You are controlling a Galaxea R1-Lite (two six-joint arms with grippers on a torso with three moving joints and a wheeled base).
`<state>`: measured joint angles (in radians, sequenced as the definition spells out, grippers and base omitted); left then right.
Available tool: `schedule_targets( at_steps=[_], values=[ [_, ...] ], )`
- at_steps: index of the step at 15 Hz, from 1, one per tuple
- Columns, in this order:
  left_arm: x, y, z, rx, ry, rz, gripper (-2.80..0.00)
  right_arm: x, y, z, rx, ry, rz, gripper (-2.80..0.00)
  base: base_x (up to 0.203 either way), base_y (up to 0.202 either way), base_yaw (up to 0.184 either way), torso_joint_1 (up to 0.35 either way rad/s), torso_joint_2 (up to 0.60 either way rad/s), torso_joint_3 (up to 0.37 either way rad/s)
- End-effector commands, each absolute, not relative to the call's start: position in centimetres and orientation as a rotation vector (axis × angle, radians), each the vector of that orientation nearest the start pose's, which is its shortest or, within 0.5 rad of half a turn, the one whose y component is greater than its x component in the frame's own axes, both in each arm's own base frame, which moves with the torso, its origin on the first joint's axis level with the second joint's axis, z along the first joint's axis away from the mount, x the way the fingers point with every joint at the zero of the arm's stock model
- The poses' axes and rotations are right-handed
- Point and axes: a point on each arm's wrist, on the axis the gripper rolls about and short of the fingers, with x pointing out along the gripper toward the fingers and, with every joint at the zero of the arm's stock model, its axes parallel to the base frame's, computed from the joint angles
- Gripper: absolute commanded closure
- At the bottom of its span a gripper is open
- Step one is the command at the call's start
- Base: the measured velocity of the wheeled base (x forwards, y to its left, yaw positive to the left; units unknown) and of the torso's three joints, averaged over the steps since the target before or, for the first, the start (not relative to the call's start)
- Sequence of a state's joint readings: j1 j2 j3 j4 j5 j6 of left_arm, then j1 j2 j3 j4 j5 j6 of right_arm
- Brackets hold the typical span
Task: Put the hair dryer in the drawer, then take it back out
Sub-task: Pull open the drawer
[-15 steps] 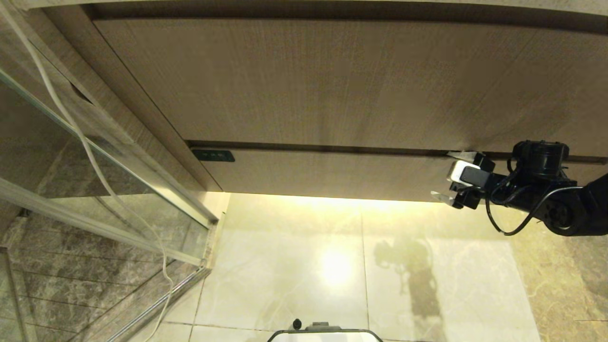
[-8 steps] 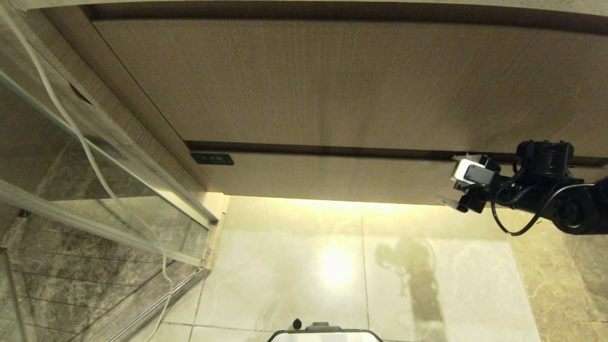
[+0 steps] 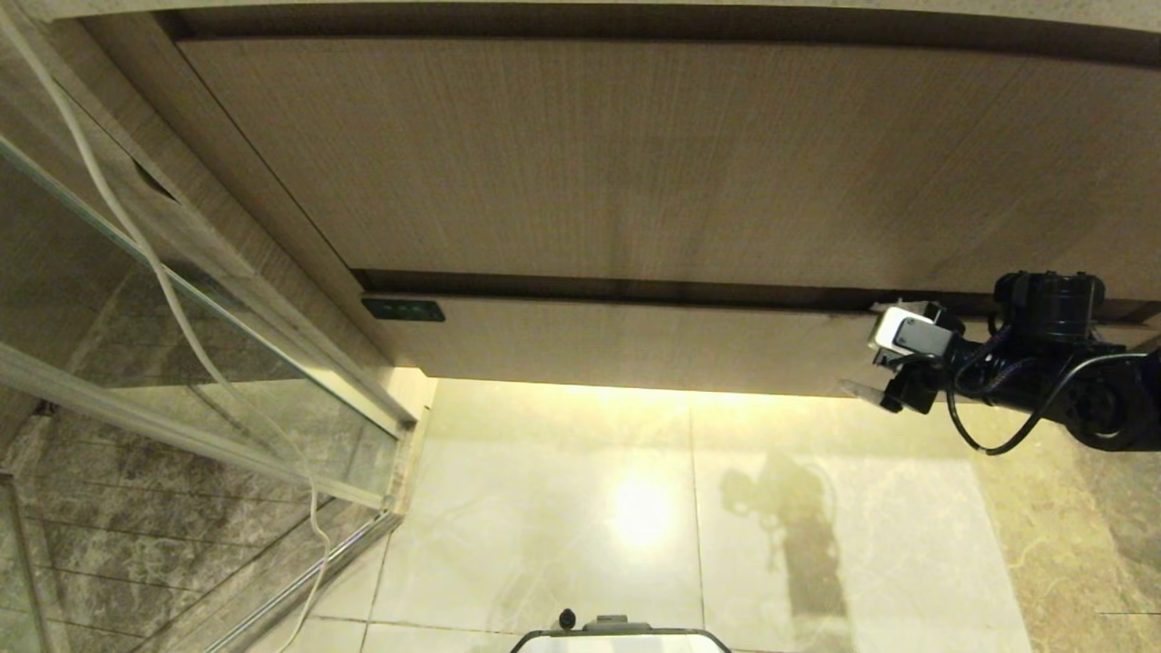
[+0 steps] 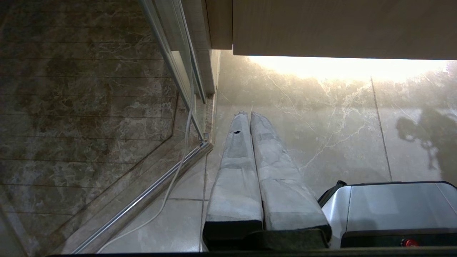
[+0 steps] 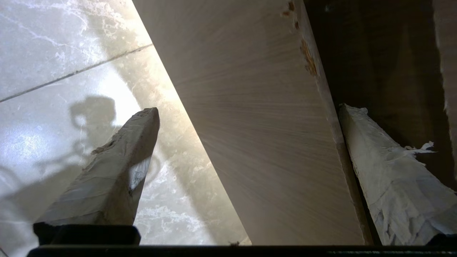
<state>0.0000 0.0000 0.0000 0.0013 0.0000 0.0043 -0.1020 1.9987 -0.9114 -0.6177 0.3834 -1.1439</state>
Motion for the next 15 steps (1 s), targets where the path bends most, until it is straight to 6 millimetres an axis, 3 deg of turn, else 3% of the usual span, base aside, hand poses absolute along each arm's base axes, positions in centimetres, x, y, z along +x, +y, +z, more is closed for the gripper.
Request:
schedule_targets(
  at_steps=[1,11,15],
  values=[
    [-2.3,0.0,7.5,0.005,0.003,0.000,0.00,35.9,-2.9,10.3,-1.002,0.259,0.512,-2.80,0.000,0.000,0.000,0.000,0.00,0.000],
    [-2.3,0.0,7.5,0.005,0.003,0.000,0.00,35.4,-3.4,10.1,-0.987,0.282,0.508,-2.80,0.000,0.000,0.000,0.000,0.00,0.000],
    [-2.3,0.0,7.5,0.005,0.002,0.000,0.00,33.9,-3.5,12.4,-0.981,0.266,0.485,-2.80,0.000,0.000,0.000,0.000,0.00,0.000]
  ],
)
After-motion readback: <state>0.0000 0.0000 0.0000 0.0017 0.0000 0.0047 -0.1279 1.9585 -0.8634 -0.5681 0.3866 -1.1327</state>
